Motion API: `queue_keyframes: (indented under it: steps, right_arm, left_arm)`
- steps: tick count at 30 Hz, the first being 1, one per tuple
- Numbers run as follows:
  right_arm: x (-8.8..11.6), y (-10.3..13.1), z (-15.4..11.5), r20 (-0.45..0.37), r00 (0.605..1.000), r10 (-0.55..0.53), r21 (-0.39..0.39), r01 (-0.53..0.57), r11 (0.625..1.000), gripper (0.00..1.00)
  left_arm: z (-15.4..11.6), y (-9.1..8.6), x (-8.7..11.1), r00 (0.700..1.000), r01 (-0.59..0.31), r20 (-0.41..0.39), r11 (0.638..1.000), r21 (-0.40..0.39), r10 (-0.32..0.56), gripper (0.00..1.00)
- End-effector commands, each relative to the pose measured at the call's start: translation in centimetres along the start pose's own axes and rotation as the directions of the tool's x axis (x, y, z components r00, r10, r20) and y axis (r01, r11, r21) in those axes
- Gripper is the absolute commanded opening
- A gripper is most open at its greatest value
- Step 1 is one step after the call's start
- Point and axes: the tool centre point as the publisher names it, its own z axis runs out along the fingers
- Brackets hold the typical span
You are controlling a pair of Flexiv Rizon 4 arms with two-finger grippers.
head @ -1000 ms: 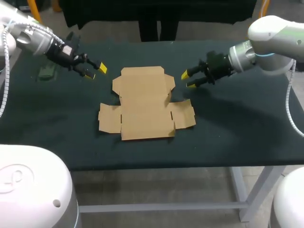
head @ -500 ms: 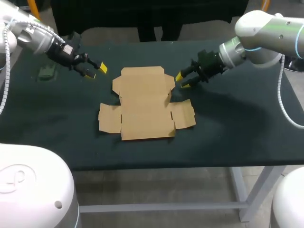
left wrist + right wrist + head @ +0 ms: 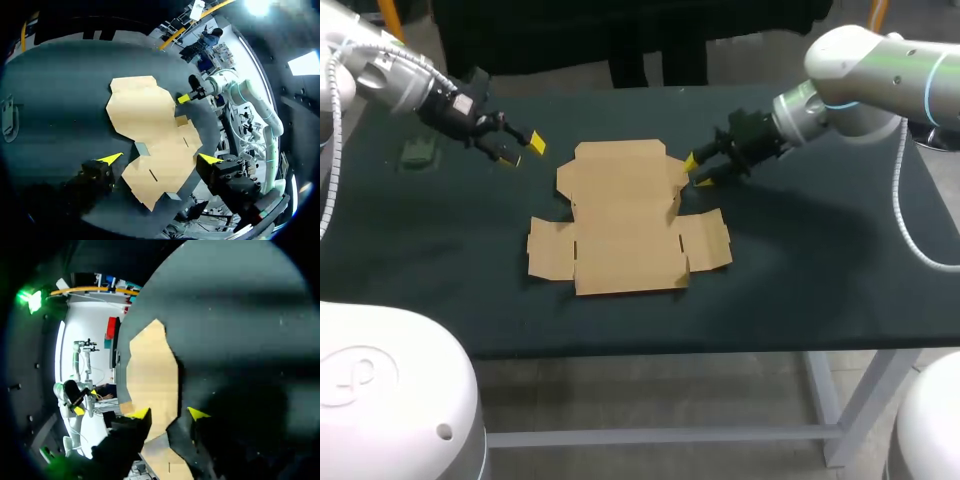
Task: Assemble the packaging by folding the flat box into shape, placing the metal phone stand inside, and closing the box properly
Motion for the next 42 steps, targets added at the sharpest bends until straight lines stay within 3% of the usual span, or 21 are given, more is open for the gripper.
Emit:
queue_keyframes:
  steps: [1, 26, 29, 33, 36, 37, 42]
  right_arm:
    - [-0.4, 0.7, 0.7, -0.01, 1.0, 0.002, 0.053, -0.001, 0.999, 0.49]
    - [0.3, 2.3, 3.4, -0.088, 0.996, -0.017, -0.004, 0.017, 1.0, 0.47]
    - [0.6, 2.4, 3.3, -0.102, 0.994, -0.045, -0.025, 0.043, 0.999, 0.43]
    - [1.0, 2.4, 2.9, -0.113, 0.99, -0.088, -0.05, 0.082, 0.995, 0.27]
    - [1.1, 2.3, 2.6, -0.118, 0.987, -0.113, -0.071, 0.105, 0.992, 0.04]
    - [1.2, 2.3, 2.5, -0.123, 0.985, -0.121, -0.078, 0.112, 0.991, 0.0]
    - [1.5, 2.1, 1.9, -0.13, 0.979, -0.157, -0.107, 0.144, 0.984, 0.0]
  left_arm:
    - [-0.1, 0.2, 0.0, 1.0, 0.0, 0.001, 1.0, -0.001, 0.0, 1.0]
    - [-1.1, 2.0, -0.2, 1.0, 0.004, 0.014, 1.0, 0.008, -0.004, 1.0]
    - [-1.1, 2.0, -0.3, 1.0, 0.005, 0.008, 1.0, 0.002, -0.005, 1.0]
    - [-1.0, 2.0, -0.4, 1.0, -0.002, -0.01, 1.0, -0.012, 0.002, 1.0]
    - [-0.9, 2.0, -0.5, 1.0, -0.006, -0.019, 1.0, -0.021, 0.005, 1.0]
    - [-0.8, 2.0, -0.5, 1.0, -0.007, -0.023, 1.0, -0.025, 0.006, 1.0]
    - [-0.6, 2.0, -0.6, 0.999, -0.017, -0.042, 0.999, -0.04, 0.015, 1.0]
